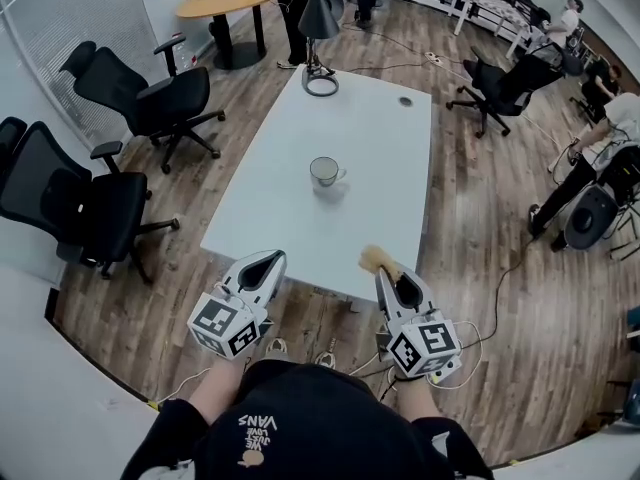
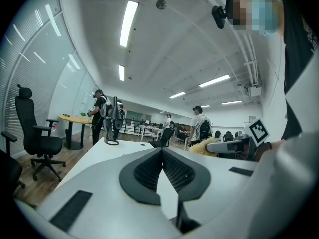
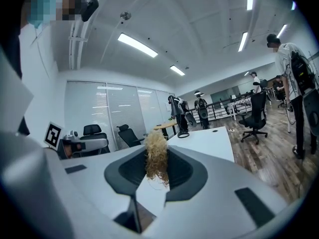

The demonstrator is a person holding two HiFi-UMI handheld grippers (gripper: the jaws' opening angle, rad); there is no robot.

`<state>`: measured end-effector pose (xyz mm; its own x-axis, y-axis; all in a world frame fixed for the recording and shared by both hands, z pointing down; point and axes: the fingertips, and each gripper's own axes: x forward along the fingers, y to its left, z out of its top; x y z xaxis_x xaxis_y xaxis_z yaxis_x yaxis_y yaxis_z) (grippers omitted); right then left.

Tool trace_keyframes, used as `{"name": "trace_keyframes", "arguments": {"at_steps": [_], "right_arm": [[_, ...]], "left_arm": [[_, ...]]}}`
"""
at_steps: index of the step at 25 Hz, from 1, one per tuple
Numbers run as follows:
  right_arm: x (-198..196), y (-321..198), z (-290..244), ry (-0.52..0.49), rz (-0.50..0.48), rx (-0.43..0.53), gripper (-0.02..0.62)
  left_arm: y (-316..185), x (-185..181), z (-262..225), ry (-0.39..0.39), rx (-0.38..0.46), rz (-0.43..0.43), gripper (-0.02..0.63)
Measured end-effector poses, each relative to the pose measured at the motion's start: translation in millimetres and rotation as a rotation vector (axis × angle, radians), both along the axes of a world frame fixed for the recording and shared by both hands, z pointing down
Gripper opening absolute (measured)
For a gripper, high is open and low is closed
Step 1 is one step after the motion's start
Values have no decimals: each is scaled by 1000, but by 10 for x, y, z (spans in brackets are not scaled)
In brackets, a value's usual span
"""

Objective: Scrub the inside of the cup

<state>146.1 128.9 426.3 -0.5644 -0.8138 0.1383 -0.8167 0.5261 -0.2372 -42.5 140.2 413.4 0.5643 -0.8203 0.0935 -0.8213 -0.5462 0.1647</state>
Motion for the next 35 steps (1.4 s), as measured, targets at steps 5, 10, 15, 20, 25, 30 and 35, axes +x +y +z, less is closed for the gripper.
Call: {"name": "trace_keyframes", "arguments": {"at_steps": [5, 10, 15, 20, 25, 30, 35], "right_arm": [[75, -37, 46, -3, -22, -13, 92], [44, -118, 79, -5, -39, -21, 92], [-78, -335, 84, -4, -23, -26, 92], [-236, -649, 73, -6, 16, -24, 92], [-432, -943, 65, -14, 52, -24, 92], [-601, -1194, 48, -19, 99, -16, 92], [-688, -1338, 111, -19, 157, -23, 92]], "left_arm": [[23, 95, 56, -25, -6, -17, 11], [-44, 65, 100, -28, -16, -32, 11], [-282, -76, 113, -23, -19, -26, 11], [-643, -250, 103, -24, -14, 5, 11], [-995, -438, 86, -22, -8, 41, 11], [-1323, -591, 118, -24, -7, 90, 11], [-1549, -688, 178, -23, -9, 148, 11]]}}
